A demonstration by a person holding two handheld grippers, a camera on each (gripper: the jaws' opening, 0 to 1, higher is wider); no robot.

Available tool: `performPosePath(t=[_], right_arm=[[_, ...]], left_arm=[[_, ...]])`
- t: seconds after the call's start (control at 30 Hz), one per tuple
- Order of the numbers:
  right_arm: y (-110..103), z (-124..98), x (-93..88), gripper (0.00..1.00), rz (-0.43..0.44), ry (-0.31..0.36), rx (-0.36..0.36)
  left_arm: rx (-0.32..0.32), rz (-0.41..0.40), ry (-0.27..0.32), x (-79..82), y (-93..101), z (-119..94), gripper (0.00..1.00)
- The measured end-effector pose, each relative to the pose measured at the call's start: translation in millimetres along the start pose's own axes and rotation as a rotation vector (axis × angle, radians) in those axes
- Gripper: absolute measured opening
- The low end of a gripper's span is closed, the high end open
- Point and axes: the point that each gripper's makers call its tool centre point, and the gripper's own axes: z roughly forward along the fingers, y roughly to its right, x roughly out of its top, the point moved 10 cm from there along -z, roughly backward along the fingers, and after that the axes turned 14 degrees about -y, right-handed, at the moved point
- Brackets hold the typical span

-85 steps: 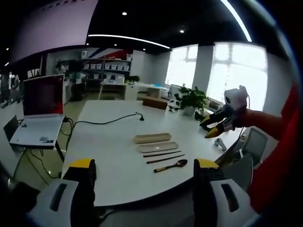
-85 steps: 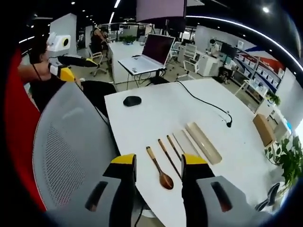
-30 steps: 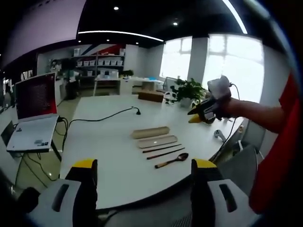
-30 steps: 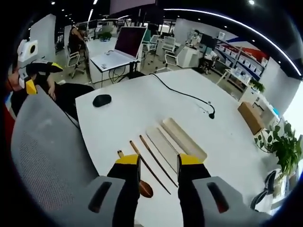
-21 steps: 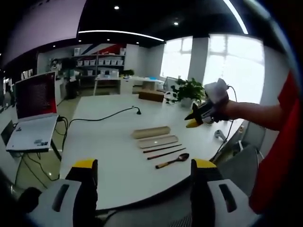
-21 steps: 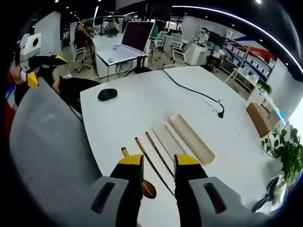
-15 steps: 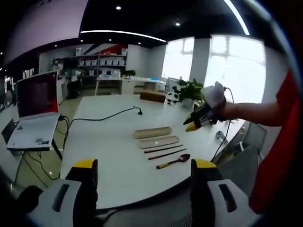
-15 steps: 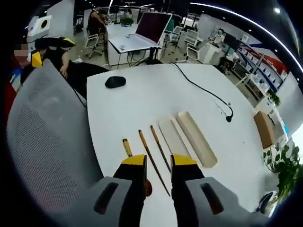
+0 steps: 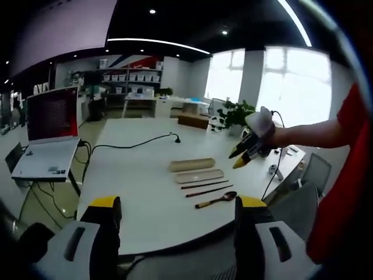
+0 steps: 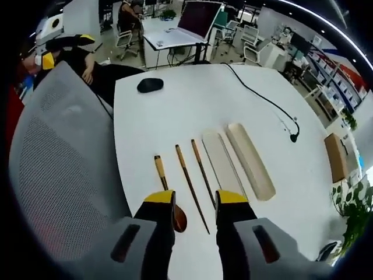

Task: Arrange the utensils inside the cutlery case until each visible utensil rests in its matching compartment.

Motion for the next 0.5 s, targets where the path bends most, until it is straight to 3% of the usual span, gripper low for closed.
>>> performPosePath(t=[0.1,0.27,0.3,0.37,0.5], right_arm=[[1.0,7.3,2.1,0.25,-0.042,-0.014,0.012],[13.4,11.2,9.2,0.25,-0.086,-0.112,0.073],[15.6,8.2,12.8,0.25,-0.149,-0.117,0.058],[17.9,6.4,15.5,0.23,-0.196,-0.140,0.049],[19.3,11.4,19.7,0.19,-0.186,-0.147,0.097]], left_arm=[[0.001,0.000,-0.003,-0.4,0.3,-0.3,0.83],[-0.008,0.025,-0.017,0.5,2.7,-0.1,0.83],[-0.004,0.031,-0.016,1.0,2.0,-0.3,0.83],[-0.001,0.029,-0.014,1.5,1.0,0.0,0.83],[-0.002,0.022,-0.012,1.6,0.5,1.7,0.83]])
